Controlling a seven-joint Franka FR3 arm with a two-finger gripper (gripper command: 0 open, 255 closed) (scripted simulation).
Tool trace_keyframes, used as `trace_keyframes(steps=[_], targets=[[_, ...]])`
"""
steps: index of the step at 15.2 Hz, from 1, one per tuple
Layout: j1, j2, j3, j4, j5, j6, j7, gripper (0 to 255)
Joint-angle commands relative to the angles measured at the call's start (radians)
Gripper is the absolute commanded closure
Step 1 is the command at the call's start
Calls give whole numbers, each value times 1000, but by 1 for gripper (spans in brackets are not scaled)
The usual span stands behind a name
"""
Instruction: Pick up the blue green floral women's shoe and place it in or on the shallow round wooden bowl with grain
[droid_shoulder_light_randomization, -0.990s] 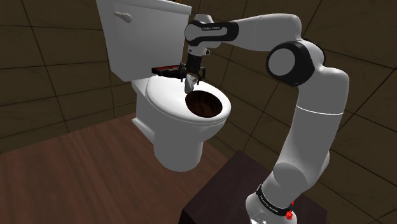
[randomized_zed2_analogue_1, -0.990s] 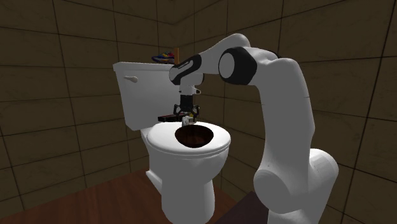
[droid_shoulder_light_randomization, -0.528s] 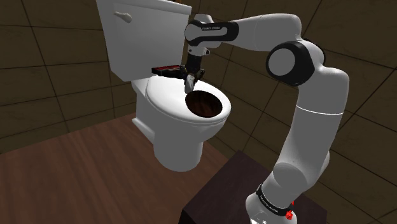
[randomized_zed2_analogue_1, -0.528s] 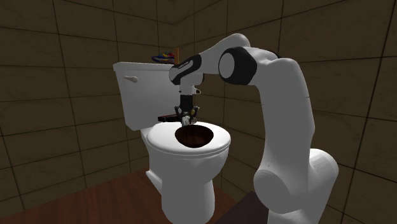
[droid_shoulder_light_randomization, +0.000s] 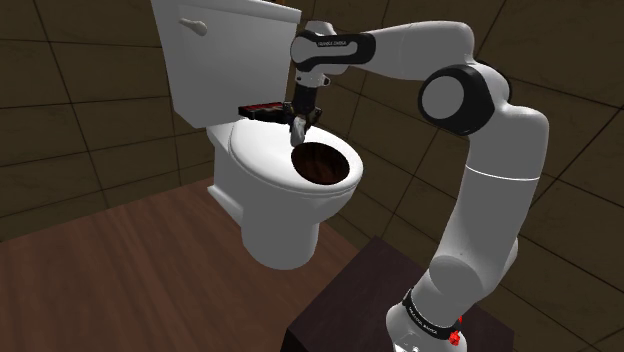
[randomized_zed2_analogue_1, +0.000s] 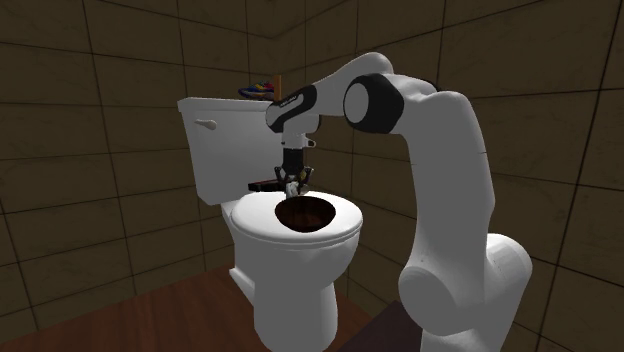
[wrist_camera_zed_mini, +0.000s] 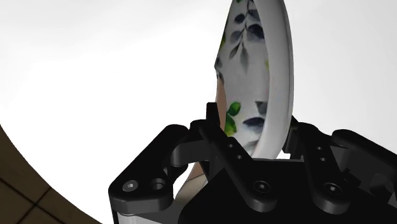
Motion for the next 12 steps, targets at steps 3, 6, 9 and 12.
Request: trace_keyframes(steps=[3,6,9,12], targets=[[-1,-2,0,43,-1,-46,2,255],[-1,-2,0,84,-1,-86,4,255],[-1,1,-1,129,-1,-128,7,255],[-2,7,-1,178,-2,-171,9,255]])
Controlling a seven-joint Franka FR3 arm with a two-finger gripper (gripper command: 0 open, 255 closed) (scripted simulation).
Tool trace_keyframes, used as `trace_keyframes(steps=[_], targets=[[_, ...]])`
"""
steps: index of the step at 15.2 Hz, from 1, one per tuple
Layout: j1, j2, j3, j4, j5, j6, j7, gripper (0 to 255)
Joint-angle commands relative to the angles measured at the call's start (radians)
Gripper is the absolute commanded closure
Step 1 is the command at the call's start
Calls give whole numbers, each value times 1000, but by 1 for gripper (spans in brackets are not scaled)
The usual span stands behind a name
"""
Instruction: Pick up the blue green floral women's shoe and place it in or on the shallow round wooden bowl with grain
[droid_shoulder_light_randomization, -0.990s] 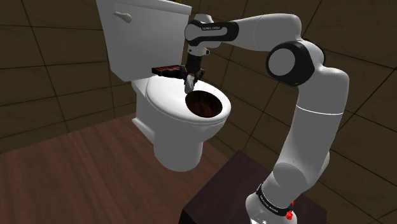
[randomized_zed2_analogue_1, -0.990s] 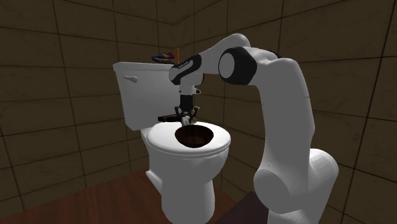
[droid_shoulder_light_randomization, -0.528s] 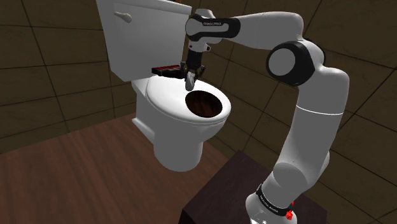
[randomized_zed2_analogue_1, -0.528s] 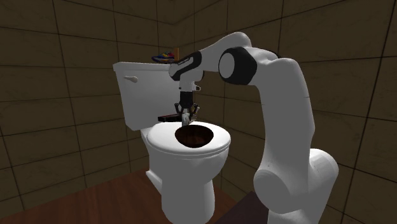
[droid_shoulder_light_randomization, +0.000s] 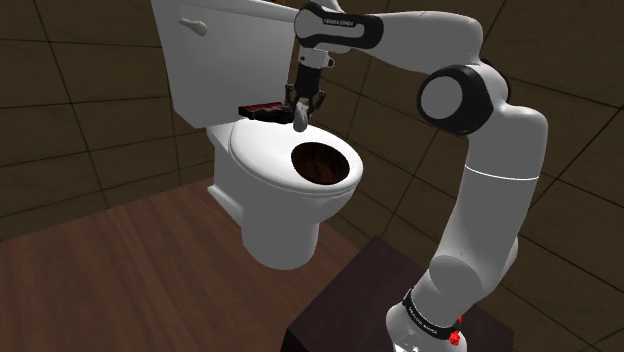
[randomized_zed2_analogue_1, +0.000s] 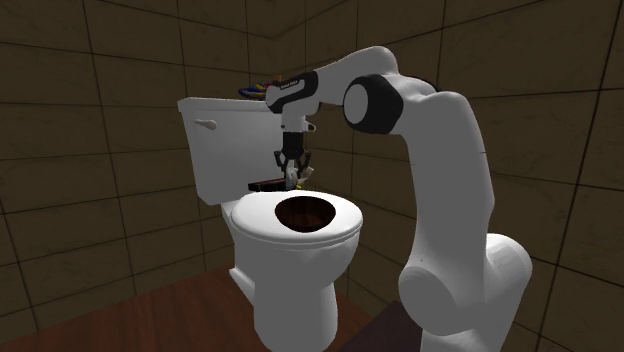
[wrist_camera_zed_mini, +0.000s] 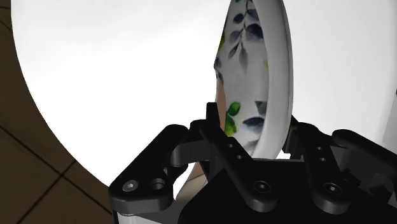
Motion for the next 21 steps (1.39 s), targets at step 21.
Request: trace_keyframes(steps=[21], targets=[[53,-436,40,-387,2,-43,95,255]])
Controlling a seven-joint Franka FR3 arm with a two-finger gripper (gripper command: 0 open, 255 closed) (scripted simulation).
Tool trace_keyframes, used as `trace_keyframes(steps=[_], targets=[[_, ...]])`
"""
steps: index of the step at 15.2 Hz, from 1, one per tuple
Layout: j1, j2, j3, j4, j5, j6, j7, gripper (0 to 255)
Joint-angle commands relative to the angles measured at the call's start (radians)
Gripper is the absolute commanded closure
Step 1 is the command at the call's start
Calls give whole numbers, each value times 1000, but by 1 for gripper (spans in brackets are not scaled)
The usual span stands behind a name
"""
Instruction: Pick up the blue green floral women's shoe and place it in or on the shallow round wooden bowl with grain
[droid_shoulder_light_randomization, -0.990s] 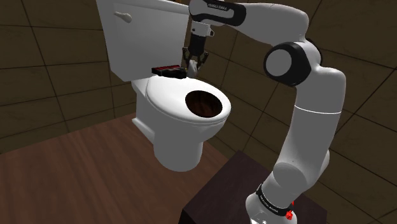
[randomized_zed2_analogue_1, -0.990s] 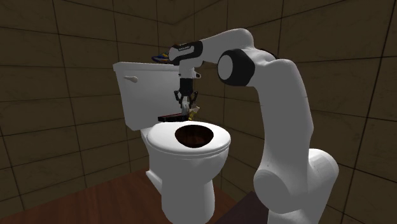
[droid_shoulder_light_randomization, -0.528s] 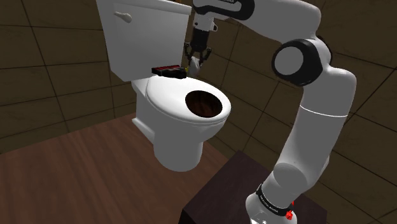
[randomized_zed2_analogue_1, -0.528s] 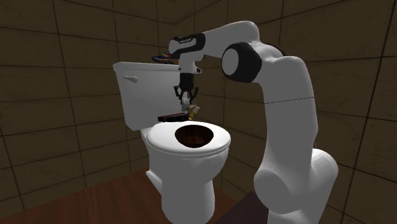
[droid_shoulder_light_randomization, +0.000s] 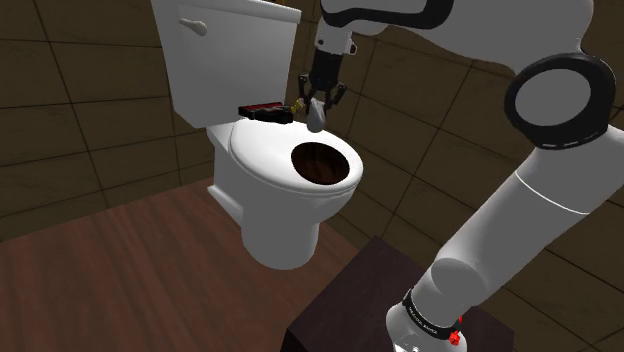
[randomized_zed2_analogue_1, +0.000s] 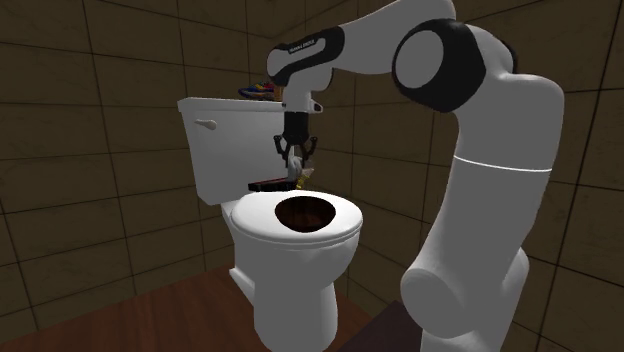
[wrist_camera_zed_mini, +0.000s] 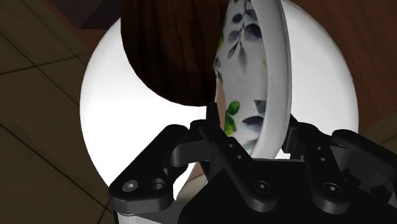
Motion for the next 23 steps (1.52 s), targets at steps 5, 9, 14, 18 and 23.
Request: trace_keyframes(steps=[5,9,14,18,23], targets=[[22,-197,28,-192,14,-1,49,255],[22,-205,29,-254,14,53,45,255],[23,-210,30,-326,16,120,41,255],[23,-210,31,-380,17,174,38,255],[24,-208,32,-416,18,211,36,255]])
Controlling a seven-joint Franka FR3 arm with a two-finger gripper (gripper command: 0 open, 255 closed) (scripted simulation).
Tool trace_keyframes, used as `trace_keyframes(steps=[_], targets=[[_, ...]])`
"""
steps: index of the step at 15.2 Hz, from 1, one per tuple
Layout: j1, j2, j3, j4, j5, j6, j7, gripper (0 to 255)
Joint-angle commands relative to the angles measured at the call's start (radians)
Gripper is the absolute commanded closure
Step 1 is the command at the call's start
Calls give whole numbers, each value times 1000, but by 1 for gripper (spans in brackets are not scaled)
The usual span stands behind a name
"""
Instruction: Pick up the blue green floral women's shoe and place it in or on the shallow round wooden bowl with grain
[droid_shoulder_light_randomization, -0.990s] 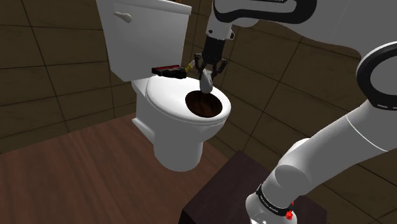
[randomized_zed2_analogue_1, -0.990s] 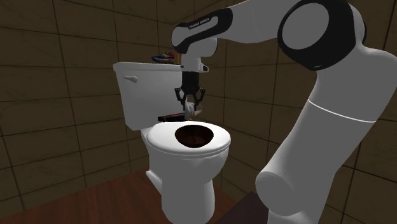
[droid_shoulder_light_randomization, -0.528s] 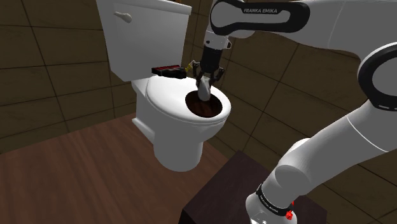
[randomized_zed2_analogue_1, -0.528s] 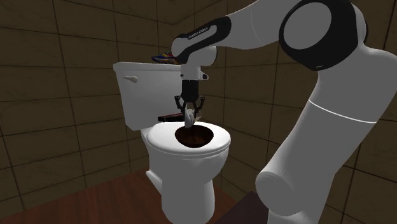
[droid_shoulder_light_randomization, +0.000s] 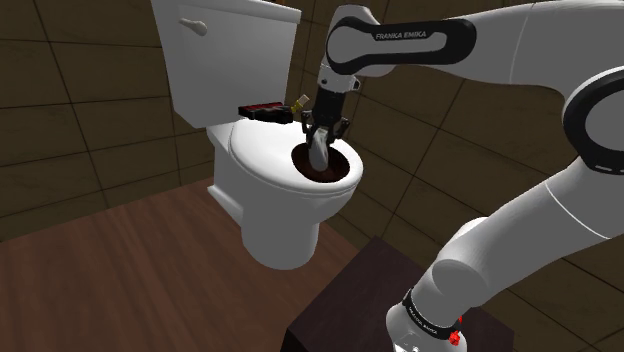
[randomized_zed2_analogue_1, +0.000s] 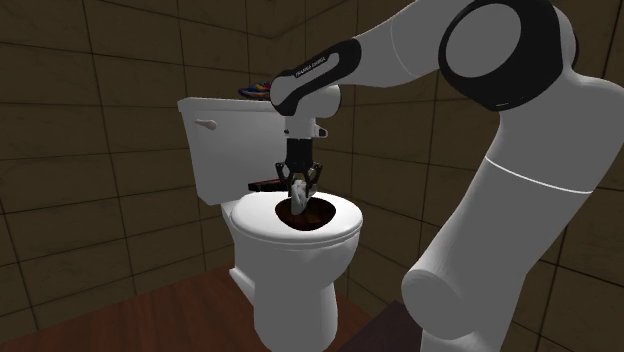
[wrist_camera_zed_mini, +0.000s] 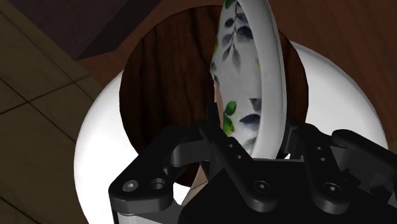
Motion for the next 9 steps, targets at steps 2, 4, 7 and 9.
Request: trace_keyframes(steps=[2,4,7,9], targets=[[0,-1,0,-4,0,4,0,255],[0,-1,0,-4,0,4,0,255],[0,-1,0,-4,0,4,0,0],[0,-1,0,-4,0,4,0,0]])
